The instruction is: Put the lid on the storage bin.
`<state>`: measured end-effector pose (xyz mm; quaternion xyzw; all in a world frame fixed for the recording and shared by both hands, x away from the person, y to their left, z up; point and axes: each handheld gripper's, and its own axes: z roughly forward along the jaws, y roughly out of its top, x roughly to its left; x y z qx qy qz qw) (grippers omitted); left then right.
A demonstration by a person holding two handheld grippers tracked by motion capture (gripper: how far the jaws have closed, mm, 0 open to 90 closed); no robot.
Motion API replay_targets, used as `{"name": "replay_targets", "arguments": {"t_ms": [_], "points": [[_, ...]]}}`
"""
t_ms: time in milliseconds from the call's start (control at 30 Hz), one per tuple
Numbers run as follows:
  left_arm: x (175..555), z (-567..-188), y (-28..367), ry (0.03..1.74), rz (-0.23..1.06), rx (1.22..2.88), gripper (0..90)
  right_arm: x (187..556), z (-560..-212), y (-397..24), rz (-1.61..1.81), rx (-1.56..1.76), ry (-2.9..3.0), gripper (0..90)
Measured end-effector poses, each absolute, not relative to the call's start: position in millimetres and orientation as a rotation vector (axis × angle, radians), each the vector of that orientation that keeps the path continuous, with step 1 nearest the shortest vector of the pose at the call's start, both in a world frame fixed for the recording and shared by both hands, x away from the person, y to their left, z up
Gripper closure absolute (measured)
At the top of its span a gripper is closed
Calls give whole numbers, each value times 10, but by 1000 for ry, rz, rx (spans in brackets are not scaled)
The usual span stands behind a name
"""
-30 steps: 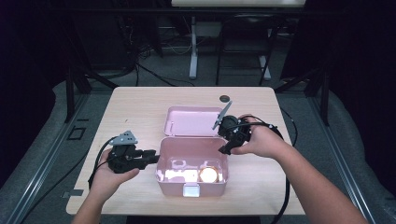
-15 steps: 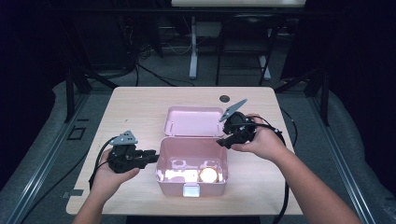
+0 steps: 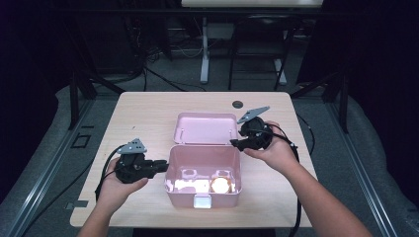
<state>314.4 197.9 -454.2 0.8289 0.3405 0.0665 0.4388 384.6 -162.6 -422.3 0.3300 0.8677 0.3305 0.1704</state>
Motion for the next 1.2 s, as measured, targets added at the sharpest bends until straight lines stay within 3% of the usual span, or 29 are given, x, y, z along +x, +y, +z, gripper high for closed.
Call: {"name": "replay_targets", "arguments": {"t_ms": [500,1200], "points": [[3130,-4557,1955,829,160,2058,892,4028,-4276,-1598,994,1117,2386,508],[3145,-4720,1782,794,130,2093,899,4294,-4427,-1671,1017,1310,2295,510]]}}
